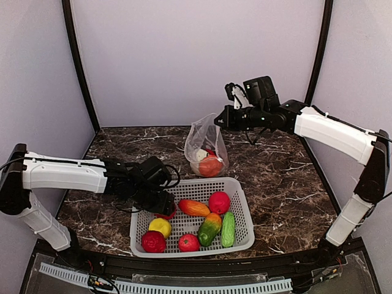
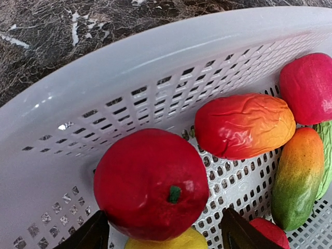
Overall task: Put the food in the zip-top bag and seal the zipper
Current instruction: Pick up the fake fruit from the bin.
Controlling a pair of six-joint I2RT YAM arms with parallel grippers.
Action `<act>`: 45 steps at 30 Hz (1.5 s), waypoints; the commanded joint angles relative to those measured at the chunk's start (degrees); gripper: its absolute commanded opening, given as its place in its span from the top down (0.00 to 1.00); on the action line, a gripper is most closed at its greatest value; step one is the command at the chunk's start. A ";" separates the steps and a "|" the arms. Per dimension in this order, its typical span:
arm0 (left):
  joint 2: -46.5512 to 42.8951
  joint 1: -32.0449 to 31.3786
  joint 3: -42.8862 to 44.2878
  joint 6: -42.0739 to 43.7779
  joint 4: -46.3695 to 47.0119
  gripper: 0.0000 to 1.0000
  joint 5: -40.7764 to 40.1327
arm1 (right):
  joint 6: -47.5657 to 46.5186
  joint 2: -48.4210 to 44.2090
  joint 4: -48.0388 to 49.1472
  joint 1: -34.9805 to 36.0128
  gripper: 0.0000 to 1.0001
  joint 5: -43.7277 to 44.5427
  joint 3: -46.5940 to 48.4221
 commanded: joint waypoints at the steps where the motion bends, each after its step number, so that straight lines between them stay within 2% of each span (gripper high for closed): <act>1: 2.37 -1.32 2.41 1.33 -0.82 0.25 -0.28 | 0.02 -0.59 1.89 0.14 1.00 0.37 0.33; 10: 4.14 -1.91 3.74 2.73 -5.06 0.23 -5.50 | -0.13 -0.50 1.88 0.16 1.00 0.16 0.45; 19: 8.56 -1.84 6.06 4.69 -4.92 0.20 -5.39 | -0.18 -0.85 1.80 0.16 1.00 0.13 0.37; 26: 9.29 -1.88 6.38 5.56 -3.88 0.20 -5.29 | -0.21 -0.64 1.79 0.16 1.00 0.06 0.45; 36: 9.18 -1.87 6.53 5.60 -3.78 0.26 -5.58 | -0.22 -0.54 1.80 0.14 1.00 0.22 0.30; 40: 7.38 -1.95 6.23 5.35 -4.23 0.28 -6.42 | -0.18 -0.76 1.76 0.16 1.00 0.22 0.19; 45: -2.42 -1.92 1.78 6.78 0.32 0.30 -5.99 | -0.36 -0.92 1.62 0.16 1.00 0.57 0.15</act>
